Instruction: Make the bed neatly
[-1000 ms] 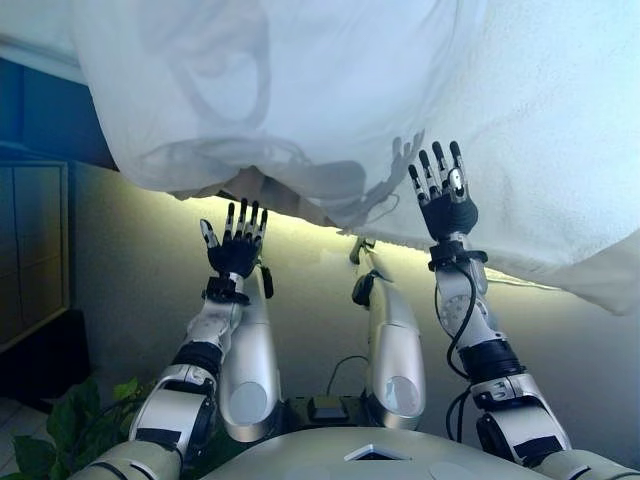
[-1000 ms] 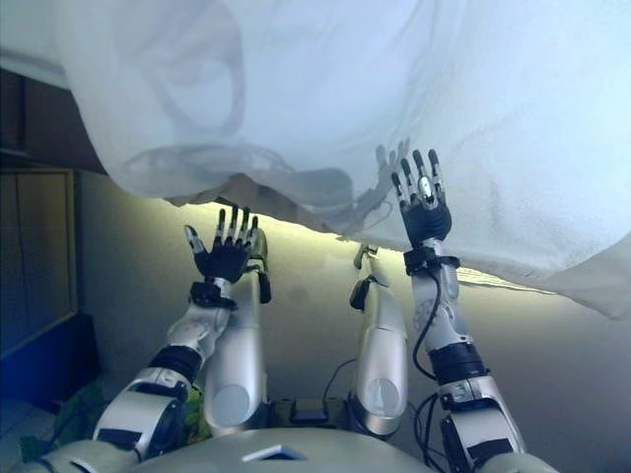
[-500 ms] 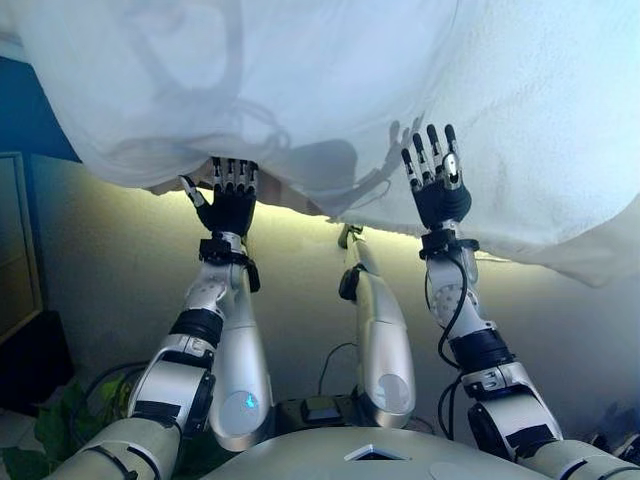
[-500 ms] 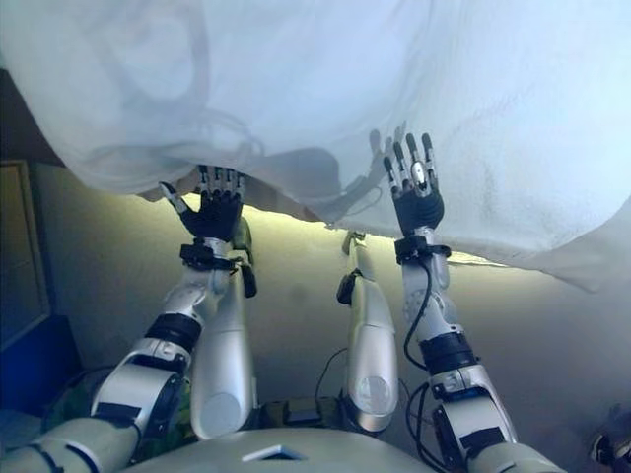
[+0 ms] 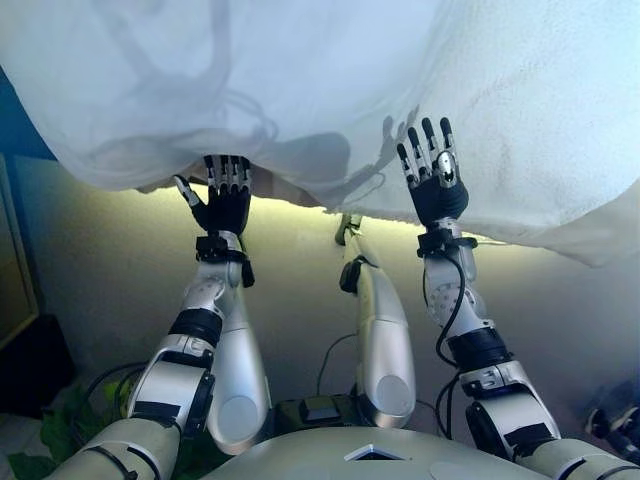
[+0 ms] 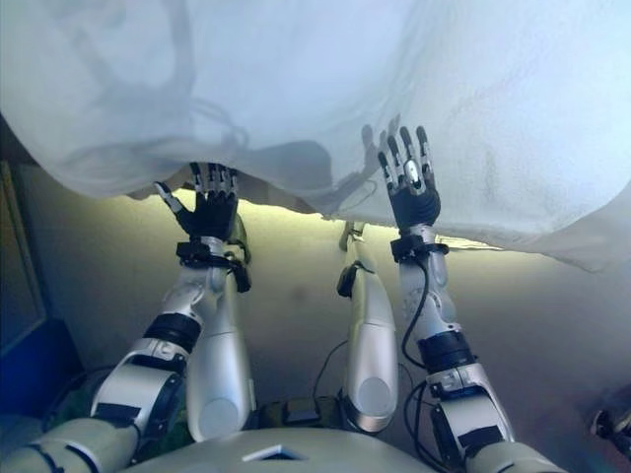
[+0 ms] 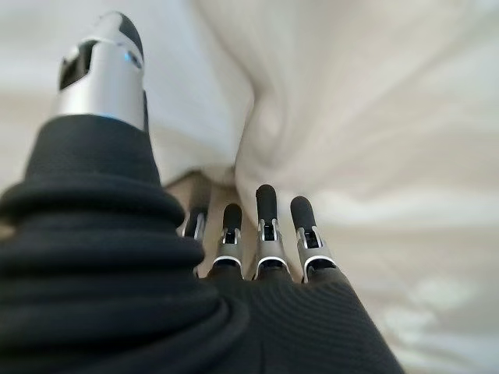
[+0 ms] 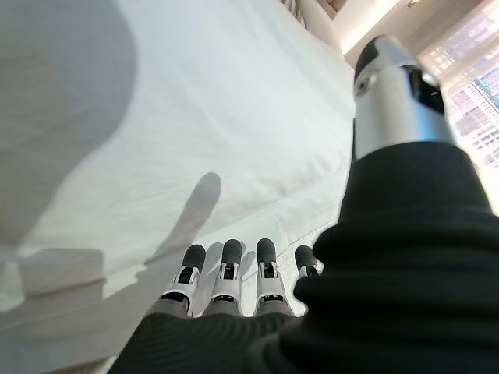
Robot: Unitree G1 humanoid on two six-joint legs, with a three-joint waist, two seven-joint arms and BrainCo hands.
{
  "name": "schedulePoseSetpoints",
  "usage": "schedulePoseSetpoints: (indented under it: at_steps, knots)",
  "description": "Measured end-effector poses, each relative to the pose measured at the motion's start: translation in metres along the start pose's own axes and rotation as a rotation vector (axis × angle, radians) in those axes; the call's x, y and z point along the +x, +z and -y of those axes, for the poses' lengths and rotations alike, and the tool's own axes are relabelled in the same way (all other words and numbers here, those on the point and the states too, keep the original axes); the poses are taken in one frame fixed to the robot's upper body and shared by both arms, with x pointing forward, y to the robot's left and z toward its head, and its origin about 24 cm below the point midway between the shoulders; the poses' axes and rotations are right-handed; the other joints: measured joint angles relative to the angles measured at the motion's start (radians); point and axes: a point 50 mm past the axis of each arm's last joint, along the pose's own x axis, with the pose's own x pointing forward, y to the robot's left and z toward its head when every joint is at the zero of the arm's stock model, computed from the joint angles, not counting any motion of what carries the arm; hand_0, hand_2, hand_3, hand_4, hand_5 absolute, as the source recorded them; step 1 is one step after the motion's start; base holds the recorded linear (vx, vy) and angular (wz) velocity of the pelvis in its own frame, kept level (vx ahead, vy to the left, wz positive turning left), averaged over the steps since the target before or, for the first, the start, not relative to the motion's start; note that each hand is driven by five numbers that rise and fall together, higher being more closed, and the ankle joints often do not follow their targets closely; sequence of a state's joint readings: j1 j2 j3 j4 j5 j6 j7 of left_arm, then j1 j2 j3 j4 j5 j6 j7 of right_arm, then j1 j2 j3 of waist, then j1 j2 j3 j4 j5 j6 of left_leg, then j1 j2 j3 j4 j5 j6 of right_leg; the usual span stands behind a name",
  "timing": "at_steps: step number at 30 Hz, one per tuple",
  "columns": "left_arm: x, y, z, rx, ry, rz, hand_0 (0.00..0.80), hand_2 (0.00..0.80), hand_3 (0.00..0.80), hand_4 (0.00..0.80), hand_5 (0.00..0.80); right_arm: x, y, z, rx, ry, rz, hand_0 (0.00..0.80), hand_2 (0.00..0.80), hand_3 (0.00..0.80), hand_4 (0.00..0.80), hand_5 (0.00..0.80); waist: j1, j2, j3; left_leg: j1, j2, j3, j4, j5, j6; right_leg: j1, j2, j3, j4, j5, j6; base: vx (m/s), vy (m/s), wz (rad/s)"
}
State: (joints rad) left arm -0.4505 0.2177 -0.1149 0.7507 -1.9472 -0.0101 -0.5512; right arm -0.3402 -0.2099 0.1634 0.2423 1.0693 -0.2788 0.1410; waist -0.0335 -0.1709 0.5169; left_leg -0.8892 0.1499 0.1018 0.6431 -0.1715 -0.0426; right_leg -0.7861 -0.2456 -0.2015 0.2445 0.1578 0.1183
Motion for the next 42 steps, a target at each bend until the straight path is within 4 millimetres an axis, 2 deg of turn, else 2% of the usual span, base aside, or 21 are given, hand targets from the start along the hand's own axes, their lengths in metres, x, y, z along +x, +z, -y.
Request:
schedulePoseSetpoints:
  at_steps: [4,8,10,17,23,29,34,42]
  knots:
    - [0.005,0.0,0.005,-0.008,-0.022,0.002,0.0,0.0,0.0,0.0,0.0,0.003,0.003,-0.001,-0.009,0.002,0.007,0.0,0.0,0.0,0.0,0.0,-0.003,0.003,0.001,-0.012,-0.009,-0.003,0.016,-0.007,0.004,-0.013,-0.007,0.011,0.002,0.001,-0.001,-0.021,0.034,-0.08]
    - [0.0,-0.003,0.001,-0.016,-0.012,0.002,0.0,0.0,0.0,0.0,0.0,0.003,0.003,-0.001,-0.011,0.002,0.003,0.0,0.0,0.0,0.0,0.0,0.026,0.005,0.001,-0.019,-0.013,-0.004,0.017,-0.006,0.007,-0.02,-0.013,0.011,-0.002,0.004,-0.003,-0.005,0.001,0.01]
    - [0.0,-0.002,0.0,-0.01,-0.012,0.007,0.0,0.0,0.0,0.0,0.0,0.003,0.002,-0.002,-0.018,-0.001,0.002,0.0,0.0,0.0,0.0,0.0,0.027,0.006,0.001,-0.021,-0.015,-0.005,0.018,-0.005,0.008,-0.021,-0.016,0.009,0.0,0.004,-0.003,-0.001,0.016,0.02]
    - [0.013,0.004,0.013,0.027,-0.029,0.03,0.0,0.0,0.0,0.0,0.0,0.009,0.016,0.0,-0.06,-0.012,0.042,0.0,0.0,0.0,0.0,0.0,0.023,0.015,0.003,-0.068,-0.02,0.006,0.059,-0.017,0.024,-0.062,-0.024,0.028,0.009,0.018,-0.002,-0.004,0.079,-0.04]
    - [0.032,0.027,0.036,0.076,-0.045,0.1,0.0,0.0,0.0,0.0,0.0,0.013,0.026,0.003,-0.066,-0.017,0.074,0.0,0.0,0.0,0.0,0.0,0.019,0.02,0.003,-0.079,-0.025,0.015,0.105,-0.037,0.039,-0.076,-0.027,0.054,0.021,0.023,-0.002,0.002,0.108,-0.09]
    - [0.037,0.047,0.051,0.096,-0.068,0.171,0.0,0.0,0.0,0.0,0.0,0.013,0.036,0.008,-0.105,-0.01,0.065,0.0,0.0,0.0,0.0,0.0,0.011,0.035,0.005,-0.089,-0.019,0.05,0.137,-0.057,0.064,-0.097,-0.048,0.065,0.041,0.019,0.003,-0.001,0.079,-0.12]
    - [0.039,0.054,0.059,0.084,-0.078,0.22,0.0,0.0,0.0,0.0,0.0,0.015,0.036,0.007,-0.116,0.0,0.047,0.0,0.0,0.0,0.0,0.0,-0.005,0.037,0.006,-0.089,-0.023,0.057,0.153,-0.061,0.06,-0.128,-0.057,0.082,0.096,0.016,0.005,0.007,0.044,0.0]
    - [0.035,0.065,0.054,0.073,-0.005,0.29,0.0,0.0,0.0,0.0,0.0,0.014,0.042,0.013,-0.169,-0.004,0.022,0.0,0.0,0.0,0.0,0.0,-0.007,0.079,0.007,-0.079,-0.024,0.057,0.17,-0.066,0.056,-0.142,-0.058,0.105,0.143,-0.001,0.018,0.029,0.059,-0.03]
